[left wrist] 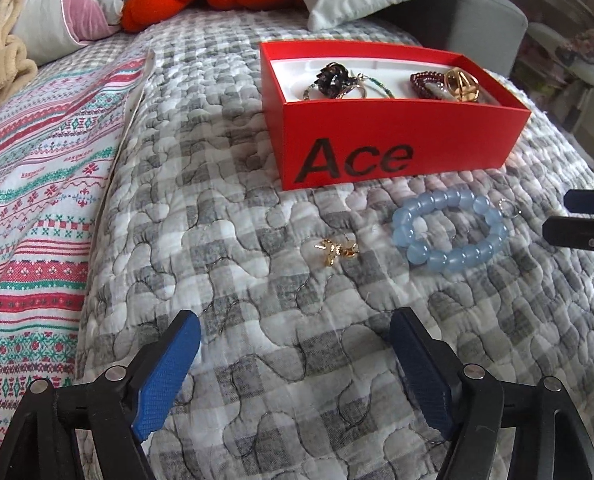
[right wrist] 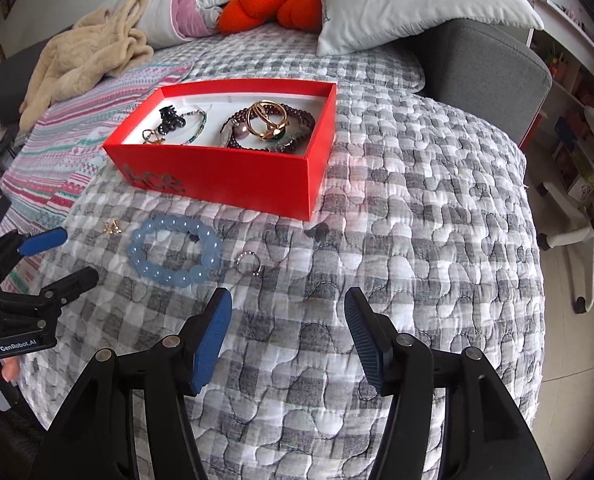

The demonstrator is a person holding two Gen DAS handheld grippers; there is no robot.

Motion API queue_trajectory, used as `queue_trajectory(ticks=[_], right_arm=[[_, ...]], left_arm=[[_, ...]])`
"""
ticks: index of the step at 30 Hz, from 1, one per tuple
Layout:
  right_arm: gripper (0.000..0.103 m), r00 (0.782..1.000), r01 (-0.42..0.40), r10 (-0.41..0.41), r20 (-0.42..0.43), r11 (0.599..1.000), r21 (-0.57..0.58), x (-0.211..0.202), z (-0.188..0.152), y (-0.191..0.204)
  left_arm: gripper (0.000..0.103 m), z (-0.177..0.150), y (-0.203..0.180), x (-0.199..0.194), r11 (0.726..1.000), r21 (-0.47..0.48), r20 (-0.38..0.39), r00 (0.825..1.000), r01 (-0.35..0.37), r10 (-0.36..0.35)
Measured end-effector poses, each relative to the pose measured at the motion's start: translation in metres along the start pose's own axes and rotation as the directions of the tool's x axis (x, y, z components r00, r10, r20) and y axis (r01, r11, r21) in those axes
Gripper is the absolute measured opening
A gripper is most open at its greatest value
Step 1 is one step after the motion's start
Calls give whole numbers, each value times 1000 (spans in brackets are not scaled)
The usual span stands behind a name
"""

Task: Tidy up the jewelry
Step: 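Move the left tool to the gold earring and close on it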

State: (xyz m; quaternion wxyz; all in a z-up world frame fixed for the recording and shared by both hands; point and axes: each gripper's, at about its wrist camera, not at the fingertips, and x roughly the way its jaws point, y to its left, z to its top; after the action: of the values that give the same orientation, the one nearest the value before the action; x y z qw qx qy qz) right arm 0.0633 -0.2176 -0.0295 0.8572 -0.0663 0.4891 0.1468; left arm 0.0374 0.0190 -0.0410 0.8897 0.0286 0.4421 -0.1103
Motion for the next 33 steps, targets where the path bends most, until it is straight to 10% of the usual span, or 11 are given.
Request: queue_trajectory(ticks=[6,20,33], right_arm=[[62,1000,1,-1,-18,1000,-8,5,-1,-3],[62,999,-38,38,-16,999,-14,5,7,2],[62,997,-78,79,2,994,-75,11,21,44]], left_arm=[[40,8,-3,5,999,38,15,999,27,-28],[8,21,-7,17,994,89,15,997,68,-69],[8,19,4,5,998,49,9,999,50,-50]])
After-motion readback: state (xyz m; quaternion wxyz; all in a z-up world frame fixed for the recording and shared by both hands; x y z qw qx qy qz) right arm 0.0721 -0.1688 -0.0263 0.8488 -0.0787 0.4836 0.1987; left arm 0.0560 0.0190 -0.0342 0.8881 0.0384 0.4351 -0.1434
